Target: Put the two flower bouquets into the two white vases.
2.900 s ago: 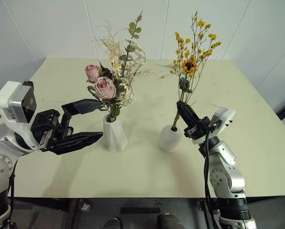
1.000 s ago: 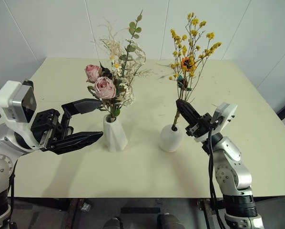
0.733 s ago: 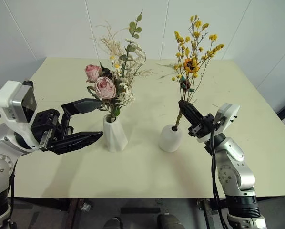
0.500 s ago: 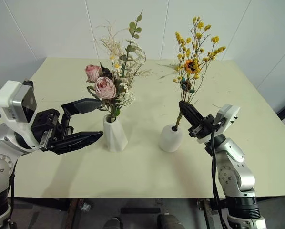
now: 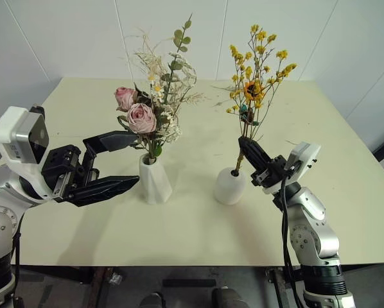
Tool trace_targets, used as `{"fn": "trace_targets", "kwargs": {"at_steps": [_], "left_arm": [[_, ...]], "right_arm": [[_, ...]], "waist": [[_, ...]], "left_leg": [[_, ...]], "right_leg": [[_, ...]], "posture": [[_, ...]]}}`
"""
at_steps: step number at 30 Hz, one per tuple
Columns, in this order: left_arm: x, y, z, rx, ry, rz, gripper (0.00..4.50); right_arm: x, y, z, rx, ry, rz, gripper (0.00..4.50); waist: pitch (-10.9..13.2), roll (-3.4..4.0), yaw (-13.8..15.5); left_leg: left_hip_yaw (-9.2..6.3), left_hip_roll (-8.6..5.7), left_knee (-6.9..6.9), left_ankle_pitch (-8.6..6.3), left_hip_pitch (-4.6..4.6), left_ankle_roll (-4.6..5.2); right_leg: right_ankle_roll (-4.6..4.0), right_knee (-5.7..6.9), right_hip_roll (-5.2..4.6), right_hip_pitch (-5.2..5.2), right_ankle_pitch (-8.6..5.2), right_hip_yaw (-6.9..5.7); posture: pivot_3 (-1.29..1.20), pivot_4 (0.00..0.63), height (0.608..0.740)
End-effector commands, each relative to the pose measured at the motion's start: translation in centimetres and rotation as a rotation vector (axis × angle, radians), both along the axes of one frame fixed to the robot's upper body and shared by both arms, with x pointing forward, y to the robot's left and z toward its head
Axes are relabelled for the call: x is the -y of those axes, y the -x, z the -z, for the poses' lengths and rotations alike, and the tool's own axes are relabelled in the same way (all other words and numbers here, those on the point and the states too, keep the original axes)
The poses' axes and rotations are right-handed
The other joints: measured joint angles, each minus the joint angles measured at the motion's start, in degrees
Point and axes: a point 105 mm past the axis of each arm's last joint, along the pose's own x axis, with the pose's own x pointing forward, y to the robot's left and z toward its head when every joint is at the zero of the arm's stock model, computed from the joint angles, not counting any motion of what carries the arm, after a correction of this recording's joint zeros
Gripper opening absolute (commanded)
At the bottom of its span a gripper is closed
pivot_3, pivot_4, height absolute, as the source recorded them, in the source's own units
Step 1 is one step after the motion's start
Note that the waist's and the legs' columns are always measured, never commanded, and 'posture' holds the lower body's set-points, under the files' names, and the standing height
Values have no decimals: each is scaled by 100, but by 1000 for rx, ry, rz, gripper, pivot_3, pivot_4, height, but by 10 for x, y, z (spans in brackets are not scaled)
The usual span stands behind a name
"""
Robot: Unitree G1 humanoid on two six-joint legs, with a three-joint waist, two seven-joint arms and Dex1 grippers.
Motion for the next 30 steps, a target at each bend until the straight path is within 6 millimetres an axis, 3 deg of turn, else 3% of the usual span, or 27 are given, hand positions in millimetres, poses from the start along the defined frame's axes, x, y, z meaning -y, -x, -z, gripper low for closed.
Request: {"fn": "trace_targets", "kwargs": {"at_steps": [1,12,30], "left_arm": [[2,4,-6,42,-1,5,4500],[2,4,-6,41,0,6,4500],[1,6,-10,48,-2,19,4500]], "right_arm": [[-4,3,1,-4,11,-20,66],[-8,7,-10,11,5,-45,66],[4,2,32,-95,47,9,66]], "waist": [[0,0,0],[0,1,0],[0,0,5]], "left_leg": [[0,0,0,0,0,0],[0,0,-1,0,-1,0],[0,0,0,0,-1,0]], "right_leg": [[0,0,0,0,0,0],[0,-1,0,-1,0,0],[0,0,1,-1,0,0]], "posture": [[0,150,740],[0,150,740],[0,150,740]]}}
